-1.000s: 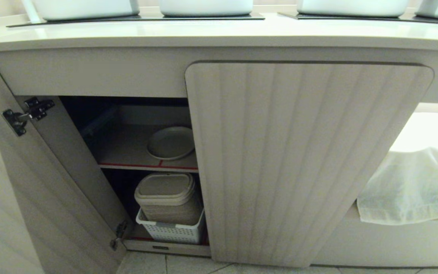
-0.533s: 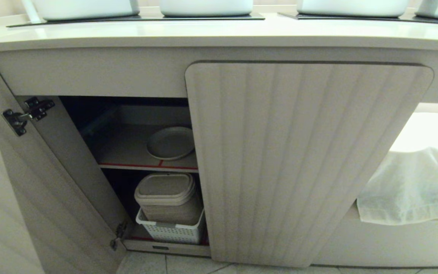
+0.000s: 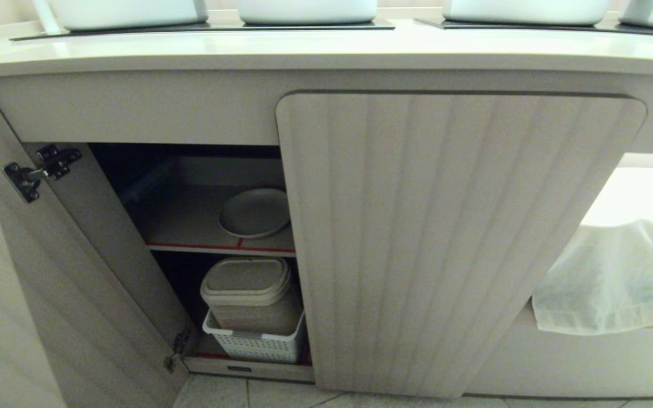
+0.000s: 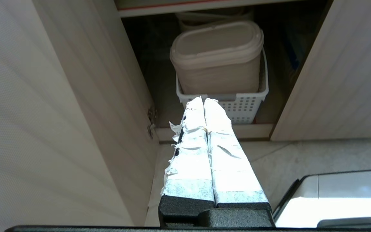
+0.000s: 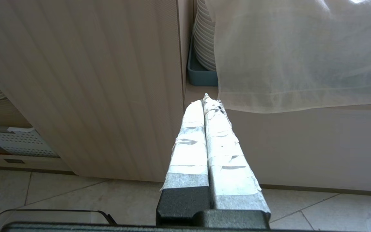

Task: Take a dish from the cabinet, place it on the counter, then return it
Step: Close the cabinet door

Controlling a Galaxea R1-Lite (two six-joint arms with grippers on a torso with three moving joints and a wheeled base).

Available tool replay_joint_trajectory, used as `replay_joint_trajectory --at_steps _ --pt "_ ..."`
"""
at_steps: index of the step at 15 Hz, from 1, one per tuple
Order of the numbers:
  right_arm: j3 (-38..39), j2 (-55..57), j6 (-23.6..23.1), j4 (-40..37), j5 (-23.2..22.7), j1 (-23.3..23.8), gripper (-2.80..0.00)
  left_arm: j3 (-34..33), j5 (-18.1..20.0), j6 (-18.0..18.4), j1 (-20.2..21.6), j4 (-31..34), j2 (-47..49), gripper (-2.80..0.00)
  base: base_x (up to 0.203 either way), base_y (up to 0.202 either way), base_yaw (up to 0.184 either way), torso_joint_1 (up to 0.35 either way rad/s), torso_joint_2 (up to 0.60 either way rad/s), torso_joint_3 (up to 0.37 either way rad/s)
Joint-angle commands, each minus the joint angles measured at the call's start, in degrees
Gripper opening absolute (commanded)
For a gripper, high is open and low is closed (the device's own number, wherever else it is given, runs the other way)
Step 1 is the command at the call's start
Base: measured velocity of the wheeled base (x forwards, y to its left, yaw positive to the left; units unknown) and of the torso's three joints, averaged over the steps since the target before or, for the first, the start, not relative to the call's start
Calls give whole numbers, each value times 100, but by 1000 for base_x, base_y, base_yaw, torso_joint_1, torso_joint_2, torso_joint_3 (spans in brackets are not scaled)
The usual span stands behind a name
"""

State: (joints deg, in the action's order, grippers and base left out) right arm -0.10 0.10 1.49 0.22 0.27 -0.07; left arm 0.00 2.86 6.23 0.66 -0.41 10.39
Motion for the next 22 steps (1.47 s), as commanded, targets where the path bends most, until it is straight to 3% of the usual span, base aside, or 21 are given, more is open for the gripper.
replay_joint_trajectory --at_steps 1,9,22 --pt "1 -1 1 4 0 -1 -280 0 4 1 -13 -3 -151 -280 0 0 0 0 0 0" --pt "1 -1 1 4 0 -1 -280 0 4 -22 -57 2 -1021 -280 0 0 0 0 0 0" --pt "1 -1 1 4 0 -1 -280 0 -5 -122 -66 15 -1021 -280 0 0 0 0 0 0"
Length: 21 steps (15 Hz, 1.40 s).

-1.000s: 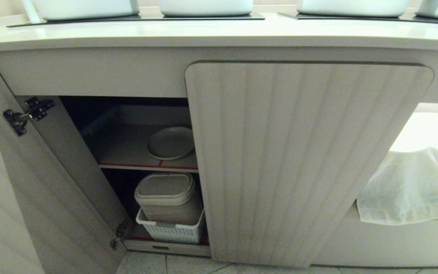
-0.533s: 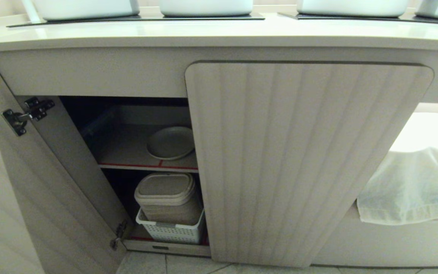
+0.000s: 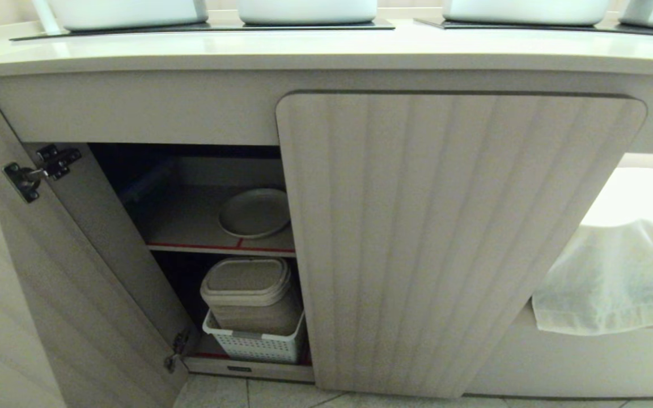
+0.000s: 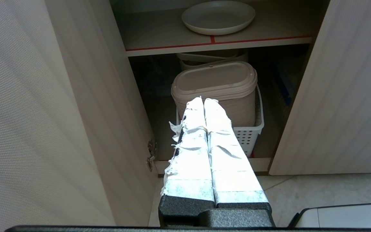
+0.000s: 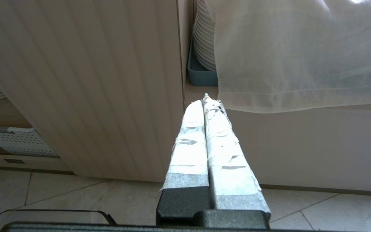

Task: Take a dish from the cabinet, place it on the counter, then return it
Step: Close the cabinet door

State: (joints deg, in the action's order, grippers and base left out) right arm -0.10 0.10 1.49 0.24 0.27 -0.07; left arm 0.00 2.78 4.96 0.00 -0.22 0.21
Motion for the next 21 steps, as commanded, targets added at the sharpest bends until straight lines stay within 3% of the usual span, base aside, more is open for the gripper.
replay_joint_trajectory --at_steps 1,21 --pt "1 -1 1 2 0 -1 -280 0 3 5 0 -4 -3 -280 0 0 0 0 0 0" --pt "1 -1 1 2 0 -1 -280 0 3 -4 0 -4 -3 -280 0 0 0 0 0 0"
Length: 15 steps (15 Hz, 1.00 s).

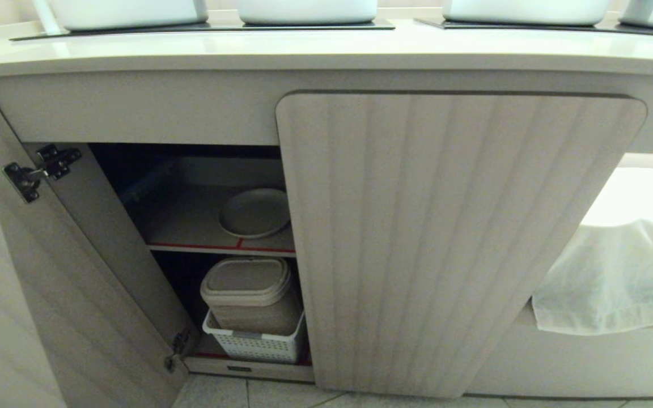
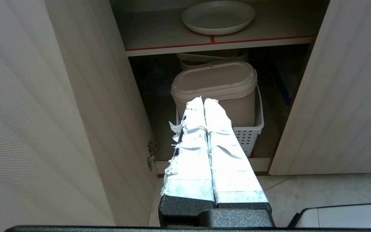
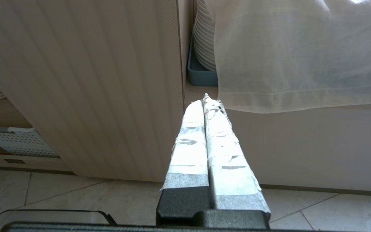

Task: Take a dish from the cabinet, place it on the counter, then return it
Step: Close the cabinet door

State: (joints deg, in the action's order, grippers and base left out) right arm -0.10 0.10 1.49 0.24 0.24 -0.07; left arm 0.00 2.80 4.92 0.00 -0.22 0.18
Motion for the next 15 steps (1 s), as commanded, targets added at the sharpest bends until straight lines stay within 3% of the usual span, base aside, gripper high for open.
replay_joint_trajectory --at_steps 1,15 --pt "1 -1 1 2 2 -1 -280 0 1 0 0 -4 -1 -280 0 0 0 0 0 0" --pt "1 -1 1 2 2 -1 -280 0 -9 -79 0 -4 -1 -280 0 0 0 0 0 0"
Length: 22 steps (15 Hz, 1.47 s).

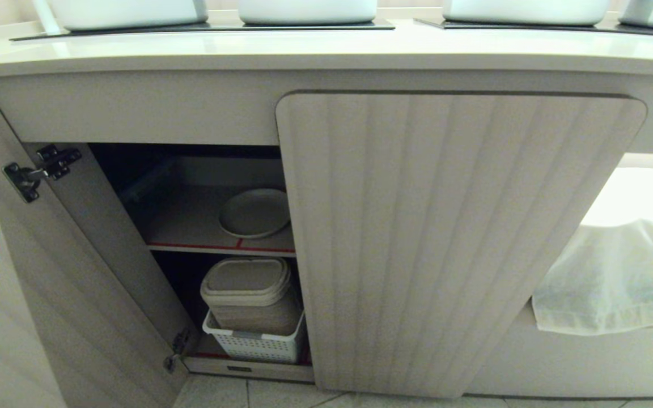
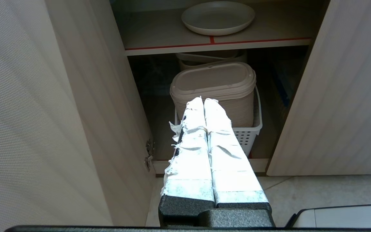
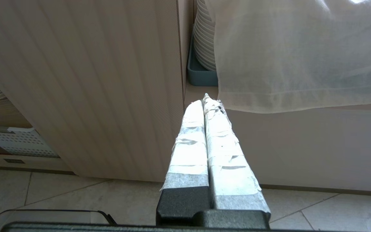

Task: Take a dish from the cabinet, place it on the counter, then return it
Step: Close the cabinet door

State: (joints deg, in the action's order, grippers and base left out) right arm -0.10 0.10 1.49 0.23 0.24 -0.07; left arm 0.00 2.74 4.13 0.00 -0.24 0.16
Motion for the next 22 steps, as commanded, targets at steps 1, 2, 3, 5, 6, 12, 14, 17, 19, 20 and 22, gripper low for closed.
replay_joint_trajectory --at_steps 1,2,3,5,6,12,14,17,19,20,22 --pt "1 -1 1 4 2 -1 -280 0 -19 -9 0 -2 2 -280 0 0 0 0 0 0" --pt "1 -1 1 4 2 -1 -280 0 -19 -27 0 -2 2 -280 0 0 0 0 0 0" --pt "1 -1 1 4 2 -1 -280 0 -19 -35 0 -2 2 -280 0 0 0 0 0 0" --pt "1 -1 1 4 2 -1 -280 0 -19 -35 0 -2 2 -280 0 0 0 0 0 0" --pt "1 -1 1 4 2 -1 -280 0 -19 -44 0 -2 2 -280 0 0 0 0 0 0" --pt "1 -1 1 4 2 -1 -280 0 -37 -114 0 -2 2 -280 0 0 0 0 0 0" --pt "1 -1 1 4 2 -1 -280 0 -46 -123 0 -2 2 -280 0 0 0 0 0 0" --pt "1 -1 1 4 2 -1 -280 0 -81 -209 0 7 2 -280 0 0 0 0 0 0" --pt "1 -1 1 4 2 -1 -280 0 -107 -360 0 -2 2 -280 0 0 0 0 0 0" --pt "1 -1 1 4 2 -1 -280 0 -116 -378 0 -2 2 -280 0 0 0 0 0 0" --pt "1 -1 1 4 2 -1 -280 0 -116 -387 0 -11 2 -280 0 0 0 0 0 0"
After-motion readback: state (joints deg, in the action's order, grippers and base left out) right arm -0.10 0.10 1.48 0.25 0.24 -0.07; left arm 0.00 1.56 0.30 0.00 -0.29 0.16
